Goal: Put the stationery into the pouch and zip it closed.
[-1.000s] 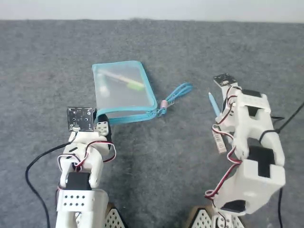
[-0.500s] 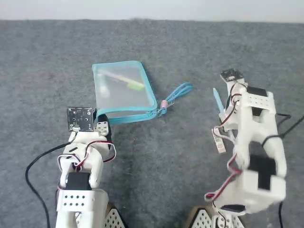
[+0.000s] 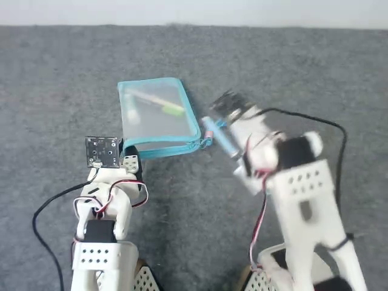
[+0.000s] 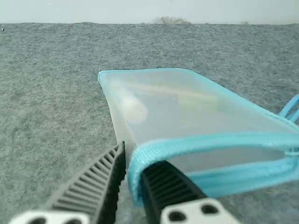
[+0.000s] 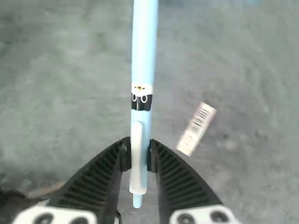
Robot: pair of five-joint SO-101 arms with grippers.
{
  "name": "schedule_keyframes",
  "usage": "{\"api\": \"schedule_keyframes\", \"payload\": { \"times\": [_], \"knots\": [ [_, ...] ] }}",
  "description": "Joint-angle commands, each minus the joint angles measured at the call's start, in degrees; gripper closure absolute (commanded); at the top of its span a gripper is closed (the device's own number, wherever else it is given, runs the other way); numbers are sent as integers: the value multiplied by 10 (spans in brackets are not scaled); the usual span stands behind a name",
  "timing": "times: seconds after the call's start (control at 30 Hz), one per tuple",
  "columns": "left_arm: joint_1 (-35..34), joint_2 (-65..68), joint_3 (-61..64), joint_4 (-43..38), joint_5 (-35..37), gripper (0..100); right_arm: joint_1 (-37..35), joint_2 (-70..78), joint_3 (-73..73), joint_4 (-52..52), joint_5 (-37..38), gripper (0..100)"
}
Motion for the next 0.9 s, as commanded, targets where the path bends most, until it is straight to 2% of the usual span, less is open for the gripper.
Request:
{"api": "schedule_keyframes", "payload": {
  "times": [0.0, 0.13, 0.43, 0.5, 0.73, 0.87],
  "knots": [
    [6, 6, -8, -21, -8, 987, -75, -44, -12, 21, -15, 991],
    [6, 6, -8, -21, -8, 987, -111, -25, -6, 20, -21, 991],
    [6, 6, -8, -21, -8, 987, -116, 110, -8, -42, -25, 991],
    [6, 6, -8, -21, -8, 987, -116, 142, -19, -60, -46, 991],
    [10, 7, -8, -21, -8, 987, -115, 262, -150, -65, -100, 991],
    [58, 6, 7, -20, -23, 987, -115, 345, -252, -51, -132, 991]
  ]
}}
